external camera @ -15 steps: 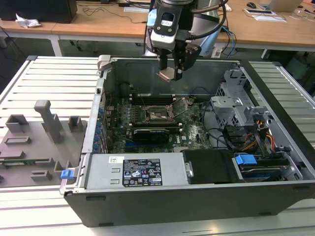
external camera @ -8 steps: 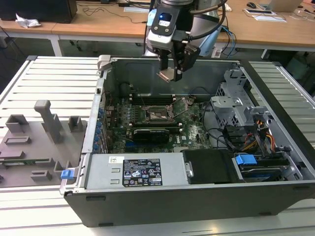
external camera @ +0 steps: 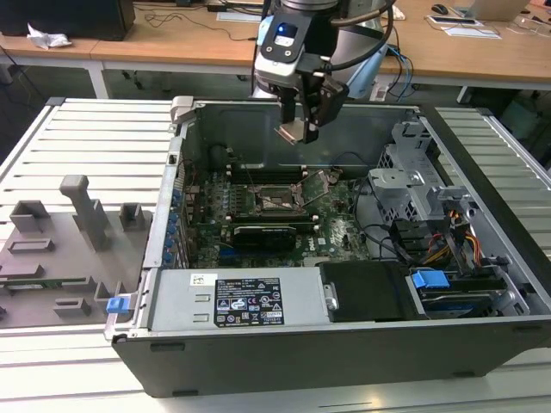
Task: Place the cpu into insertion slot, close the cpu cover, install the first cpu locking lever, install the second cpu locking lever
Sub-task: 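Place the cpu into insertion slot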
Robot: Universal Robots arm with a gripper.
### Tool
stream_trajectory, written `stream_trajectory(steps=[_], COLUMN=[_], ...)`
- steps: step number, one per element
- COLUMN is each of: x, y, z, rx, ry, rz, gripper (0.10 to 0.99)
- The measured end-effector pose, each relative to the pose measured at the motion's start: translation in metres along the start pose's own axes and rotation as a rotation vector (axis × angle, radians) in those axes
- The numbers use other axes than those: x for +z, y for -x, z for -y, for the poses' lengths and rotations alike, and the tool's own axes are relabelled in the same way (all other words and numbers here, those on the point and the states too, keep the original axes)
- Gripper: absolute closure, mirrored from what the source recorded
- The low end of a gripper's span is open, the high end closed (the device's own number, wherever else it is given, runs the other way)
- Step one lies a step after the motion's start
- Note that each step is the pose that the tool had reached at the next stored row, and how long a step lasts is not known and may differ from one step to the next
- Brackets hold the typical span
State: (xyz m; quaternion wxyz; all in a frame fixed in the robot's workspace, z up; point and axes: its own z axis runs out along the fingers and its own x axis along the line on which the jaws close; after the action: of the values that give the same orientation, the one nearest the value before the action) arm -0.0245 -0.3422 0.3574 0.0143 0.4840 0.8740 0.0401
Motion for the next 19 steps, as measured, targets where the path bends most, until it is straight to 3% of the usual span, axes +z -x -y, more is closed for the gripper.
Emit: stream_trajectory(steps=[19], x=[0.0024], y=[0.0000], z=[0.0002], rx=[0.174], ry=[0.002], rz=[0.0147], gripper=[0.545])
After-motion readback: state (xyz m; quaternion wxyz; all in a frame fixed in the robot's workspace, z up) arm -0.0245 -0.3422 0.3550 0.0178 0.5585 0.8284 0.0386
